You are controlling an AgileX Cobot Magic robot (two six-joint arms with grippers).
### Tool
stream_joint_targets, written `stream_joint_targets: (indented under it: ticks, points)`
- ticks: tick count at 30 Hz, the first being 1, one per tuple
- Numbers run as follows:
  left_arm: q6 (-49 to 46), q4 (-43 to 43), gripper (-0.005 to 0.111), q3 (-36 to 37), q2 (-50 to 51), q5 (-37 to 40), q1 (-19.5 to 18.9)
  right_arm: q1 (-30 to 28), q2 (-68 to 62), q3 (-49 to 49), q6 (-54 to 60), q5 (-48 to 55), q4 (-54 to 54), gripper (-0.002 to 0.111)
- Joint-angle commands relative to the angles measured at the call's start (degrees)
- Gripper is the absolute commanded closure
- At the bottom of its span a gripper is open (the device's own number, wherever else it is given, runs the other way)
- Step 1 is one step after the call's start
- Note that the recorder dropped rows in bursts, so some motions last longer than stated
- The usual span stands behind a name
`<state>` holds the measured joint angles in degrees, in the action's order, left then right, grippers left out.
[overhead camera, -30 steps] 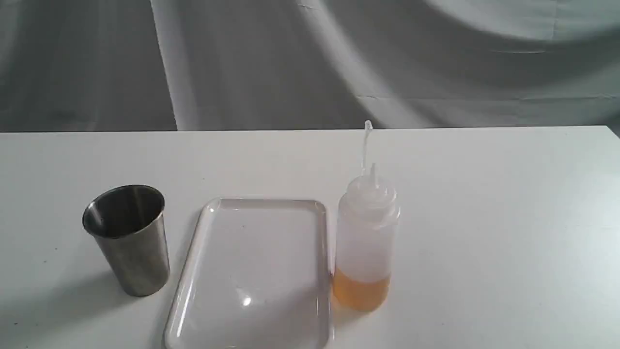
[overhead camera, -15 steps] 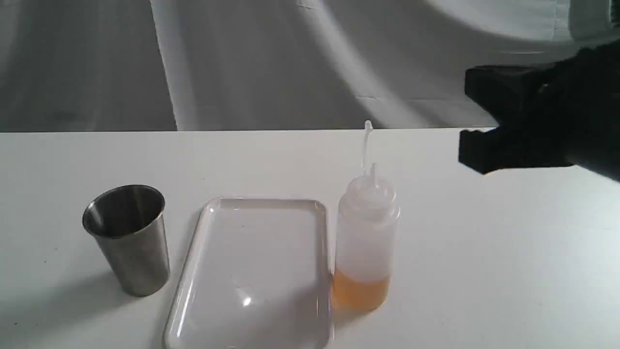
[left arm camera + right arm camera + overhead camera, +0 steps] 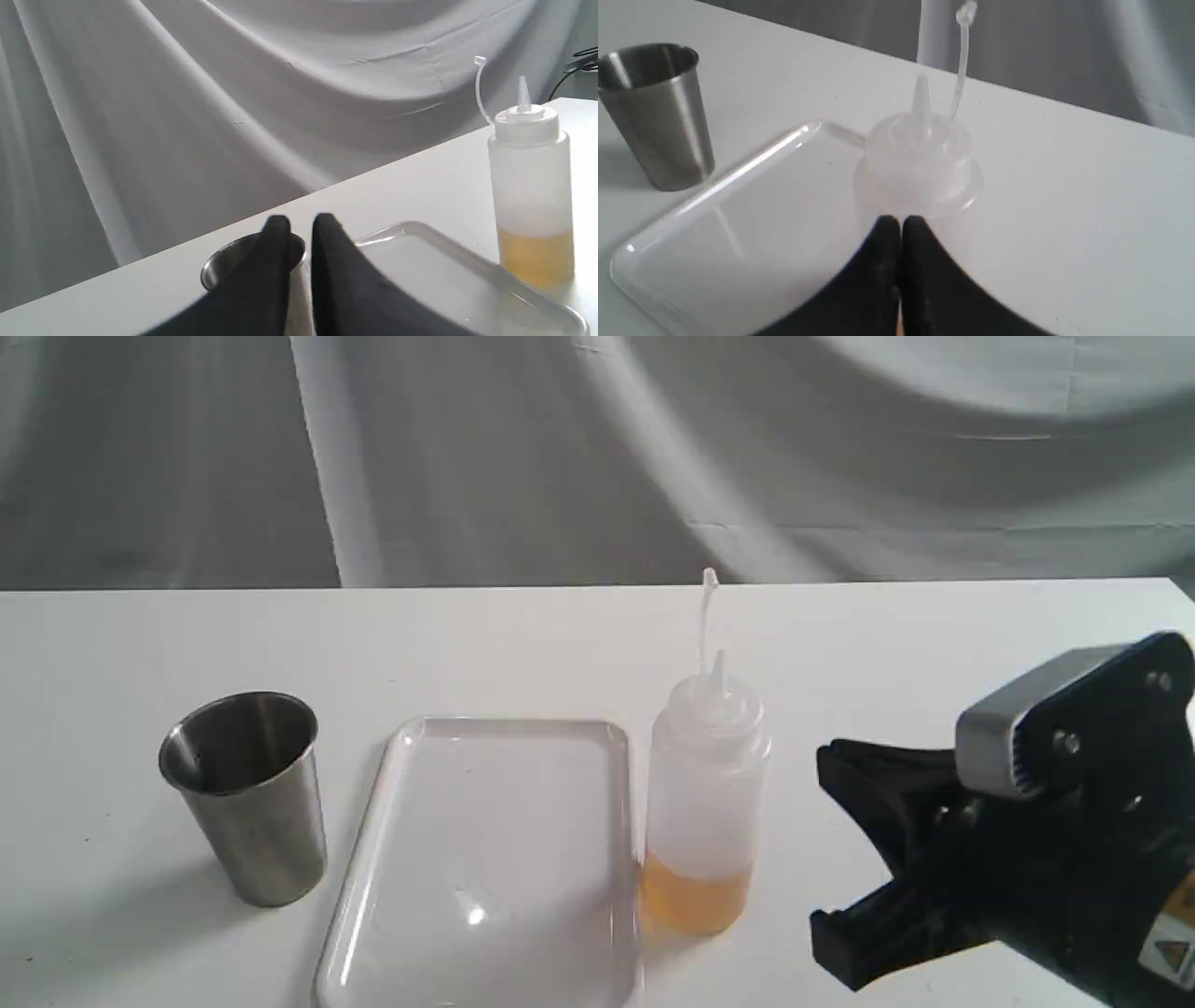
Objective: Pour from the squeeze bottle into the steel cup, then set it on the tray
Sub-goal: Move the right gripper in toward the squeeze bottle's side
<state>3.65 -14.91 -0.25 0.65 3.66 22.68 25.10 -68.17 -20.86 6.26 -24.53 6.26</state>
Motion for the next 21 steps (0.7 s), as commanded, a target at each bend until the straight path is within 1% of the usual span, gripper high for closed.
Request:
stream_joint_targets:
  ticks: [1,3,10,12,16,18,21]
  points:
    - [0.18,0.14,0.098,0.25,0.18,-0.37,-0.11,0.13,-3.8,2.78,-1.92,-7.33,0.36,0.108]
    - [0.18,0.14,0.098,0.25,0.18,-0.37,-0.11,0.13,-6.38,3.73,-2.07,-10.86,-0.47,0.108]
    - [0.18,0.14,0.098,0.25,0.18,-0.37,-0.11,0.13,-16.39,3.77,-3.16,-17.06,-3.68,0.108]
    - [0.18,0.14,0.098,0.25,0.18,-0.37,-0.11,0.13,-18.77,3.77,-3.32,-20.15,-4.2,0.106]
    - [0.18,0.14,0.098,0.25,0.18,-0.37,-0.11,0.13,-21.68,3.77,-3.71,-21.22,-4.2,0.093]
    - [0.18,0.14,0.098,0.25,0.18,-0.37,-0.11,0.13,-22.74,3.77,-3.71,-20.75,-4.2,0.083]
    - [0.18,0.14,0.098,0.25,0.18,-0.37,-0.11,0.13,-23.56,3.77,-3.71,-20.75,-4.2,0.064]
